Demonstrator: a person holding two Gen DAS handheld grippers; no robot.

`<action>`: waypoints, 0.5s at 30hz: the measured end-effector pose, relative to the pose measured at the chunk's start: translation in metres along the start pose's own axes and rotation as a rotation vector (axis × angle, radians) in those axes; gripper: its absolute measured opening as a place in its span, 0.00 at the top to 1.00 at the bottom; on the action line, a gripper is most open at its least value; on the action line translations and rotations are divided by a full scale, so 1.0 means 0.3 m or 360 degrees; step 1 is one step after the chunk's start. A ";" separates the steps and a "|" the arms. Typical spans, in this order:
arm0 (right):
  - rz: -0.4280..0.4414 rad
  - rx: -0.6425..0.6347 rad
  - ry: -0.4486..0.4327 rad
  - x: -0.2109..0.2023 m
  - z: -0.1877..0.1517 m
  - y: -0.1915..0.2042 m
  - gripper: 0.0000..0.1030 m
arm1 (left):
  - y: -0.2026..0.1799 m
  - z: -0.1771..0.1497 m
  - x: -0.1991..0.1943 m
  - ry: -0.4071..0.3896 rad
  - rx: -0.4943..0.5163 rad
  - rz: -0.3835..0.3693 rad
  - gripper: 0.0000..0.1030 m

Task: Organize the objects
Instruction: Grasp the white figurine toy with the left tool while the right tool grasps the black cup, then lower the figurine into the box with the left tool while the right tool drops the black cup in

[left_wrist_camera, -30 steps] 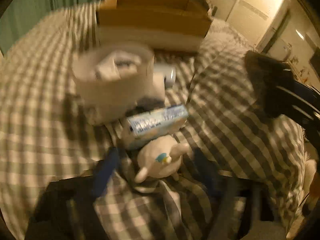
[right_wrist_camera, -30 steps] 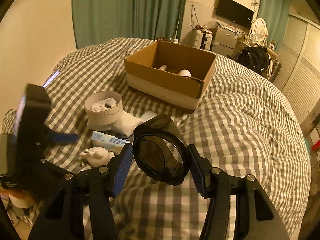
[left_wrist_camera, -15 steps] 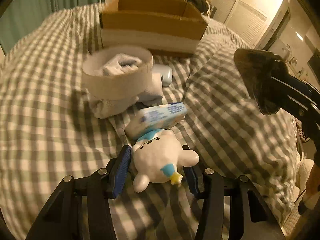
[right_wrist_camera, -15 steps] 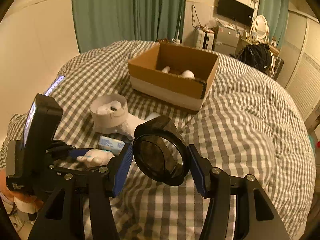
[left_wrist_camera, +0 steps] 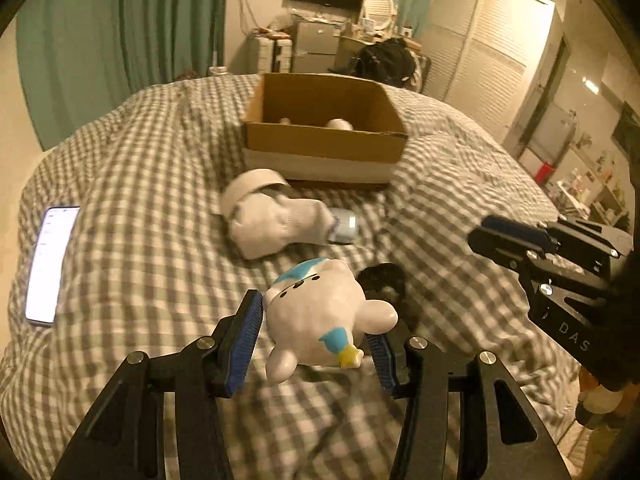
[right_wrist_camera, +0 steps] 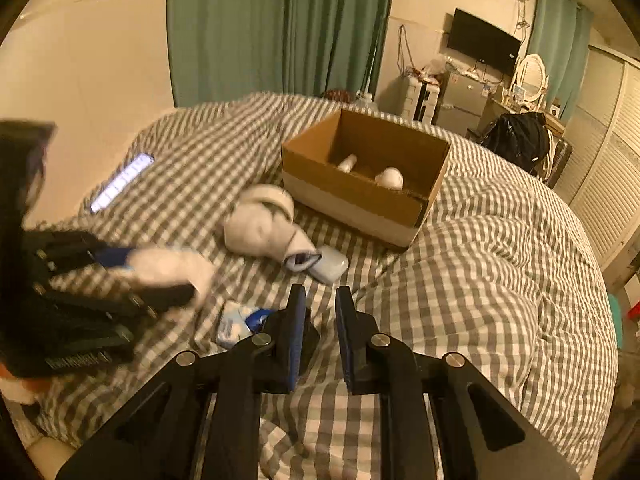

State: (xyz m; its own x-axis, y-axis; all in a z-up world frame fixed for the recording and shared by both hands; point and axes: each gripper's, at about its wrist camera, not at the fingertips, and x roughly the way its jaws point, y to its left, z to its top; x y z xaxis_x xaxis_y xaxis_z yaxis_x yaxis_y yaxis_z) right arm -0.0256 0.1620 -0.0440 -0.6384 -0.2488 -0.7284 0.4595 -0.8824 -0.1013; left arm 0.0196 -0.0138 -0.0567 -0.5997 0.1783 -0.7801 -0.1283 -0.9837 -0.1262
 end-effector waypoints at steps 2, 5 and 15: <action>0.0019 0.0004 0.0041 0.035 -0.014 0.004 0.81 | 0.030 -0.005 0.022 0.0015 -0.0017 0.0042 0.50; 0.0089 0.0037 0.0128 0.112 -0.039 0.019 0.43 | 0.062 -0.020 0.063 0.0041 -0.0032 0.0097 0.50; 0.0138 0.0028 0.0440 0.387 -0.087 0.085 0.43 | 0.126 -0.052 0.157 0.0124 -0.0088 0.0095 0.50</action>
State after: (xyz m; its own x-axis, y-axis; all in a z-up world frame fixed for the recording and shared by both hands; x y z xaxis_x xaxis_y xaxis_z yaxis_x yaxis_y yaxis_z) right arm -0.0719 0.1212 -0.1489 -0.4039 -0.2073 -0.8910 0.4926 -0.8700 -0.0208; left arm -0.0011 -0.0430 -0.1079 -0.5414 0.1188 -0.8323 -0.0491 -0.9927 -0.1097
